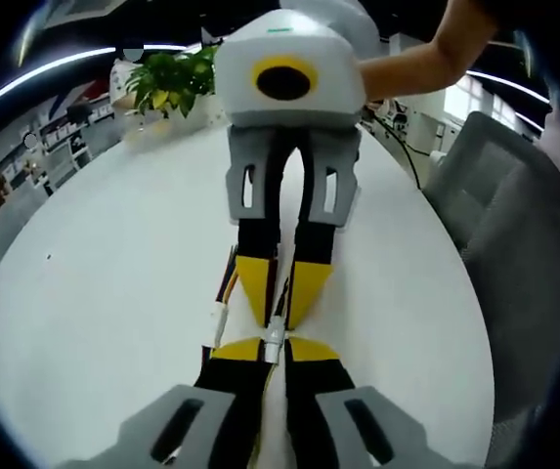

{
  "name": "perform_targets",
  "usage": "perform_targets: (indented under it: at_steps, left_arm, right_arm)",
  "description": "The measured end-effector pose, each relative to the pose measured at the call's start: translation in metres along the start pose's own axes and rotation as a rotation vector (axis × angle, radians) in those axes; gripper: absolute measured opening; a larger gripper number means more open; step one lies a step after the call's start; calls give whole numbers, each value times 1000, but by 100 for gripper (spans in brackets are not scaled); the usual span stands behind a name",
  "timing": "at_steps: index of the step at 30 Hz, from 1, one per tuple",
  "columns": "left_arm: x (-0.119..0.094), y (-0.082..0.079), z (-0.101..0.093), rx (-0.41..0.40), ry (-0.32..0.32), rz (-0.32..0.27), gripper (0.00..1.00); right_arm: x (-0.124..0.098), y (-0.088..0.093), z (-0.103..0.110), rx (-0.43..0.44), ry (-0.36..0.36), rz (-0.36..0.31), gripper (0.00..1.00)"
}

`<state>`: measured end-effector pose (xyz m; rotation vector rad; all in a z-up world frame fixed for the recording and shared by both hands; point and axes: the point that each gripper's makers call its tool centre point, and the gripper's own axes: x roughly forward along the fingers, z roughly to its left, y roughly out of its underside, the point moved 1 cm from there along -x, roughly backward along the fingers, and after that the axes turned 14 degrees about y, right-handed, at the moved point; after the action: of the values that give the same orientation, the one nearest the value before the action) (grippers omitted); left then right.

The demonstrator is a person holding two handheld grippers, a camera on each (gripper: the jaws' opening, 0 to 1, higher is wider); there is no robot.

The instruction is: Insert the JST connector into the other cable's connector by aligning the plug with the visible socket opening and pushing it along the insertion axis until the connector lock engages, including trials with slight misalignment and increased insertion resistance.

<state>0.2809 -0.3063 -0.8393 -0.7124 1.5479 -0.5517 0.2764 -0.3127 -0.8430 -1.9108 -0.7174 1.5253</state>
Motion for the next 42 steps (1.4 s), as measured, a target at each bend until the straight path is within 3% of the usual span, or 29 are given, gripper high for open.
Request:
perform_targets:
  at_steps: [15,34,42]
  left_arm:
    - [2,-1,-4,-80,-45,-58,9]
    - [1,-1,-3,-88,-78,-40,18]
    - [-2,-14,-9,-98,-65,-88,25]
  right_arm:
    - [-4,0,4,2,30,-22,4]
    - [-5,4,0,30,72,9,8]
    - [-11,-8,-1,51,93,-14,13]
